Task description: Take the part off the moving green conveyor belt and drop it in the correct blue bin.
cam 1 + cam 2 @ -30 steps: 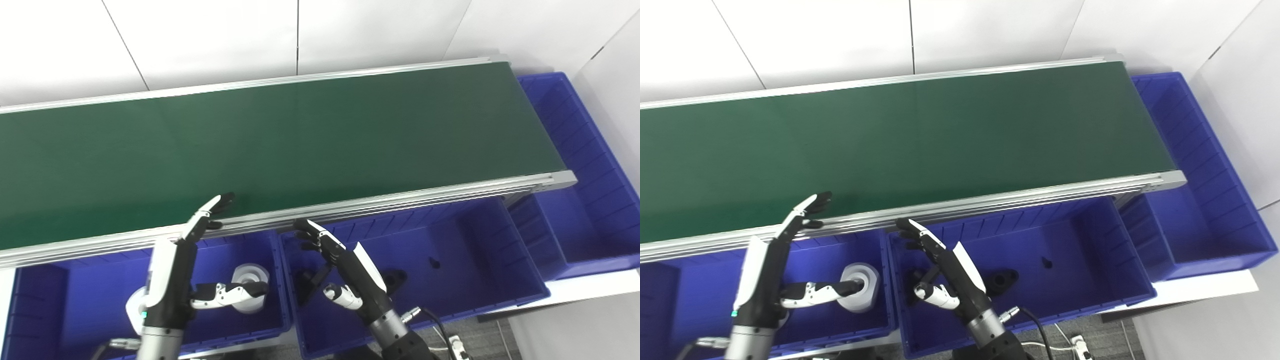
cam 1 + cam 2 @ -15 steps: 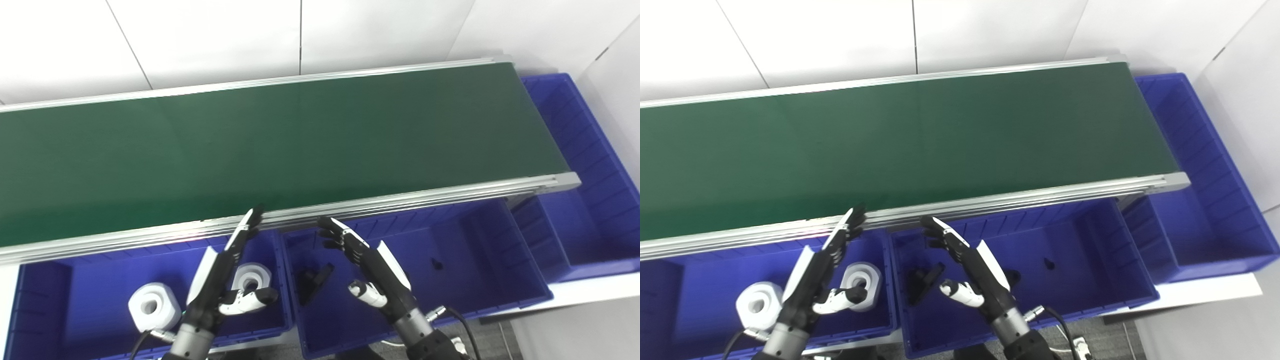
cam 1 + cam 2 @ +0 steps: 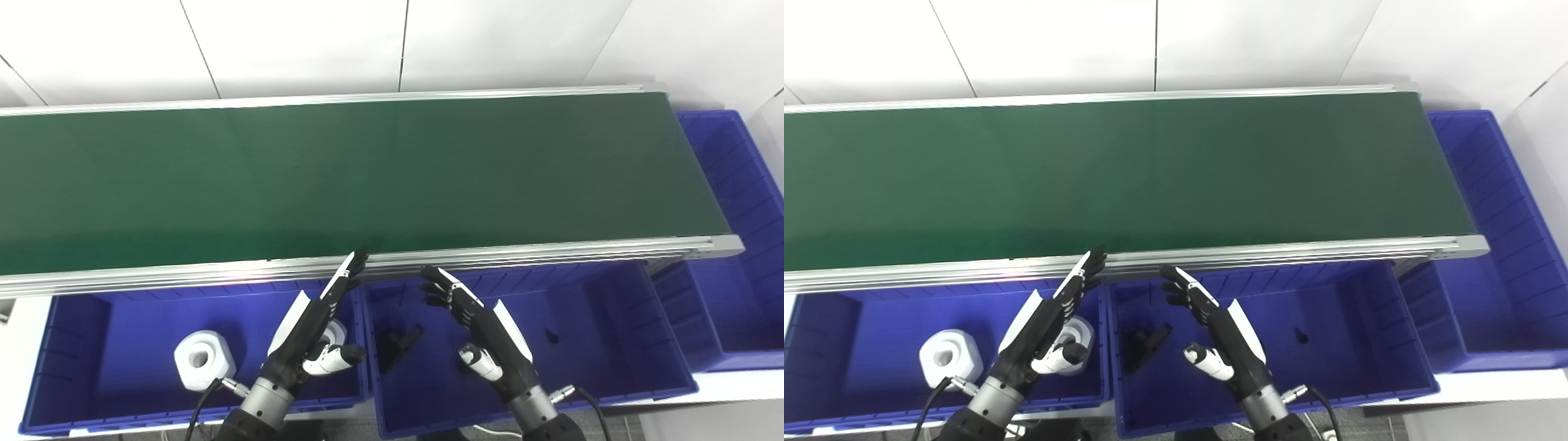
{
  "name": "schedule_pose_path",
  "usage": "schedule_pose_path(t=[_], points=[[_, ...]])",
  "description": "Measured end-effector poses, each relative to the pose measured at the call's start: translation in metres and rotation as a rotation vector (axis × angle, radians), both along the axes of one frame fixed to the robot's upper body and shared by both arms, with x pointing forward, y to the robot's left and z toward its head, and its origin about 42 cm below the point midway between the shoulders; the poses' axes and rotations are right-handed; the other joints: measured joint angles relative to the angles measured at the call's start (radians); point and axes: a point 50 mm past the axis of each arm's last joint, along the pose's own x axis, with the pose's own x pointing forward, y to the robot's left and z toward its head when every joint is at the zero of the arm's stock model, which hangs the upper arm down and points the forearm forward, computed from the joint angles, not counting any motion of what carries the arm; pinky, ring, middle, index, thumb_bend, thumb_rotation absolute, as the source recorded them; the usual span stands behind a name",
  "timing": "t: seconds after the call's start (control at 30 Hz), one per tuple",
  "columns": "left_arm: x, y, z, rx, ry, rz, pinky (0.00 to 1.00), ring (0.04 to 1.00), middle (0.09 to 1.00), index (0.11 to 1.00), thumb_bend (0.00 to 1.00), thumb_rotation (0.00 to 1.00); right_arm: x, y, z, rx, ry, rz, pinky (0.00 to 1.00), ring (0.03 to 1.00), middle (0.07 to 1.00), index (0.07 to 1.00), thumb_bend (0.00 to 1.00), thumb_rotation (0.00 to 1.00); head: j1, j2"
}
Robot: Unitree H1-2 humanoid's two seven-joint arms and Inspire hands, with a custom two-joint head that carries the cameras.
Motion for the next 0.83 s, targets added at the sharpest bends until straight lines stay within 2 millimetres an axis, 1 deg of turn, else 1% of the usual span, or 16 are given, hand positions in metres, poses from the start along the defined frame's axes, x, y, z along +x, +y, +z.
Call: schedule_pose_path(t=[0.1, 0.17, 0.37, 0.63, 0.83], points=[[-0.0013, 0.0022, 0.0004, 0.003, 0.000, 0.005, 1.00, 1.000, 1.000, 1.000, 1.00, 0.90, 0.0000, 0.0011, 0.0000, 0.001, 0.000, 0.000, 0.82, 0.875, 0.912, 0.905, 0.92, 0.97, -0.017, 0.000], [-0.0030, 0.0044, 0.0022, 0.005, -0.003, 0.010, 1.00, 1.000, 1.000, 1.000, 1.00, 0.91, -0.0001, 0.0026, 0.0000, 0.003, 0.000, 0.001, 0.81, 0.873, 0.911, 0.907, 0.91, 0.96, -0.026, -0.002], [-0.0048, 0.0098, 0.0036, 0.011, -0.006, 0.019, 0.98, 1.000, 1.000, 1.000, 1.00, 0.91, -0.0004, 0.0076, 0.0001, 0.007, -0.001, 0.007, 0.80, 0.869, 0.913, 0.910, 0.89, 0.96, -0.026, -0.002], [-0.0049, 0.0098, 0.0033, 0.012, -0.004, 0.016, 0.99, 1.000, 0.997, 1.000, 1.00, 0.90, -0.0018, 0.0076, -0.0003, 0.005, 0.001, 0.006, 0.80, 0.866, 0.908, 0.908, 0.90, 0.96, -0.023, -0.002], [-0.0051, 0.0099, 0.0032, 0.013, -0.004, 0.011, 0.97, 1.000, 1.000, 0.997, 1.00, 0.91, -0.0017, 0.0078, -0.0002, 0.005, 0.001, 0.006, 0.80, 0.862, 0.908, 0.908, 0.89, 0.96, -0.022, -0.003]])
